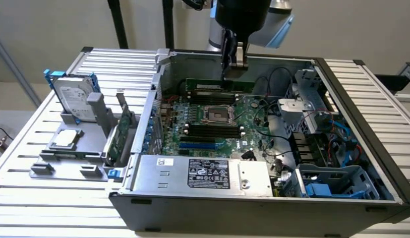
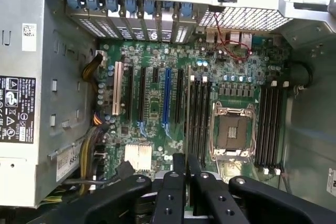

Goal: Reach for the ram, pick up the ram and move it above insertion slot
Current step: 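Pick up the ram and move it above insertion slot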

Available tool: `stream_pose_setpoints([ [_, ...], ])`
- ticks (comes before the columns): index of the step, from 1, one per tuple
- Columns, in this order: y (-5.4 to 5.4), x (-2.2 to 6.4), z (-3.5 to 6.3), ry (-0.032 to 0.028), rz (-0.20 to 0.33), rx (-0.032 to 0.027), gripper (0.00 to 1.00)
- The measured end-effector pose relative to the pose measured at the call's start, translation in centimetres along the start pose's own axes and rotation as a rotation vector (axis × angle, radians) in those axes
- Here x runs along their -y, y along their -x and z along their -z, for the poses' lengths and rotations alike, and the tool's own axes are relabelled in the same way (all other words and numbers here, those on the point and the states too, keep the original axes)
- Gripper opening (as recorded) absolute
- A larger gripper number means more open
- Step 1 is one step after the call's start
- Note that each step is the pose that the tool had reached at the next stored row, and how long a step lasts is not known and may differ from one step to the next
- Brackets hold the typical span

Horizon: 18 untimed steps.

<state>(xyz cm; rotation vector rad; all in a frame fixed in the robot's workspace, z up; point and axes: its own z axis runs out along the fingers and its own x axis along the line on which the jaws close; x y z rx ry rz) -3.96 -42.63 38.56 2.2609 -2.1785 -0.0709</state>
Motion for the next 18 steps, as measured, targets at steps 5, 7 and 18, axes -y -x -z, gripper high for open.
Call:
stream_pose_setpoints([
  [5, 0.36, 0.08, -0.07, -0.0130, -0.006, -0.0003, 0.14],
  [7, 0.50, 0.09, -0.15, -0.0205, -0.010, -0.0006, 0.14],
  [18, 0.69, 0.10, -0.22, -0.0269, -0.021, -0.0005, 0.14],
])
